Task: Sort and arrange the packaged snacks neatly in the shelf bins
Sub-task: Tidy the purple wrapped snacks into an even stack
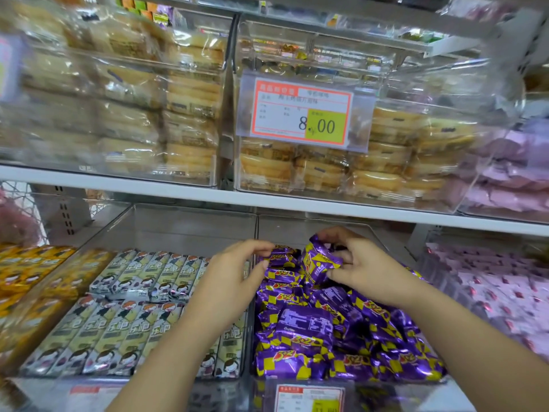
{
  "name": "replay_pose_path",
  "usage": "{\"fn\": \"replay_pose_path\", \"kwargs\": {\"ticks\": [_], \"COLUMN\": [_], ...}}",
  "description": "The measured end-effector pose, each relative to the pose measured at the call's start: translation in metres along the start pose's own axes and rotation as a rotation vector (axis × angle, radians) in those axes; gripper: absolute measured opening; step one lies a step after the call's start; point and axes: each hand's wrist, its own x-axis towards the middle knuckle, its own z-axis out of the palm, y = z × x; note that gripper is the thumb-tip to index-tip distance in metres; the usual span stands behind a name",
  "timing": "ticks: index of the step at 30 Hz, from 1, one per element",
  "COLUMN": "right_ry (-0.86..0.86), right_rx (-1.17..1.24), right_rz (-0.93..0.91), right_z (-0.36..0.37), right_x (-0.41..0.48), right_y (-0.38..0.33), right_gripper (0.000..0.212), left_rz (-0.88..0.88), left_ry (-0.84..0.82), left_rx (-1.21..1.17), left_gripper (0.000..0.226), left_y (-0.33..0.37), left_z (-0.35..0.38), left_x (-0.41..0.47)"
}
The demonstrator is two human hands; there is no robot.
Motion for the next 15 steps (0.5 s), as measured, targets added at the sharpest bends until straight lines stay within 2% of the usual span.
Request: {"fn": "replay_pose_path", "kwargs": {"ticks": [6, 8, 11, 15], "right_ry": [-0.081, -0.075, -0.044, -0.028], "right_rx": [0.198, 0.192, 0.113, -0.002], "right_rz": [-0.127, -0.155, -0.129, -0.097], "right_z": [0.013, 0.017, 0.016, 0.014], "right_x": [-0.02, -0.023, -0.025, -0.028], "right_y": [-0.011, -0.012, -0.008, -0.007], "right_gripper": [0.049, 0.053, 0.056, 0.052], "left_rz": [0.055, 0.038, 0.032, 0.072], "left_ry": [-0.222, -0.286, -0.256, -0.11], "left_rx": [0.07, -0.021, -0.084, -0.077], "left_gripper": [0.058, 0.048, 0.027, 0.03], "left_y": [0.01, 0.011, 0.01, 0.012], "left_z": [0.005, 0.007, 0.009, 0.009], "left_x": [0.002, 0.001, -0.002, -0.002]}}
